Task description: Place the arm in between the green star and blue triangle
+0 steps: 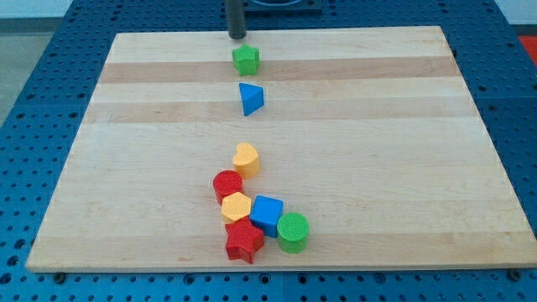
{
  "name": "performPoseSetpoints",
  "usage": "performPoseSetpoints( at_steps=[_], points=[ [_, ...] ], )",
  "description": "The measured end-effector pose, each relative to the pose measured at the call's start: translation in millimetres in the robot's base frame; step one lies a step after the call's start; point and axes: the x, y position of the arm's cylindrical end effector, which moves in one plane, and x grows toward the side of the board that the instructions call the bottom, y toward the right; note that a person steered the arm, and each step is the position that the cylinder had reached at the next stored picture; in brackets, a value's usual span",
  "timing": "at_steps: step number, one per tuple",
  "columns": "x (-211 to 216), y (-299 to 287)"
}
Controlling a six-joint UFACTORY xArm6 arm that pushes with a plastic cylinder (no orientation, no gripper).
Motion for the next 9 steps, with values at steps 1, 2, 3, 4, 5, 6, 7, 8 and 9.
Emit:
performPoseSetpoints(
  at_steps=[1,2,3,4,5,6,7,8,9],
  points=[
    [0.4,0.0],
    [26.0,2.1],
    [102.3,36.4],
    [176.5,71.5],
    [240.4,98.9],
    [230.7,99.2],
    [134.0,73.8],
    [50.9,24.6],
    [138.1,8.1]
  ],
)
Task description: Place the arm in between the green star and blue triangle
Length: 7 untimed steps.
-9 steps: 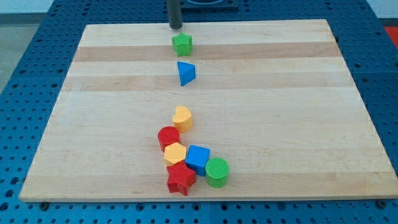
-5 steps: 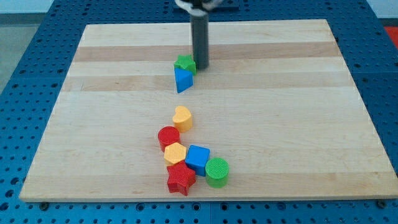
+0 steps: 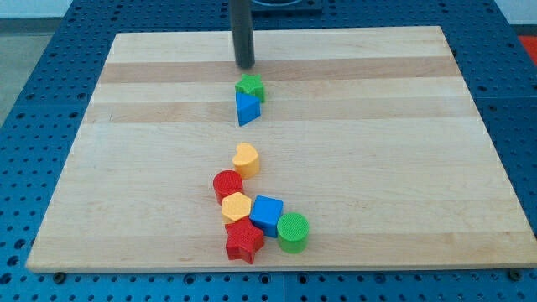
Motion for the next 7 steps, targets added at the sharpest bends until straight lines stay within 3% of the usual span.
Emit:
performPoseSetpoints(
  at_steps=[1,3,4,5,7],
  points=[
    [57.8,4.2],
    [81.6,21.4],
    [133.7,37.0],
    [132.3,37.1],
    [42.0,1.3]
  ],
)
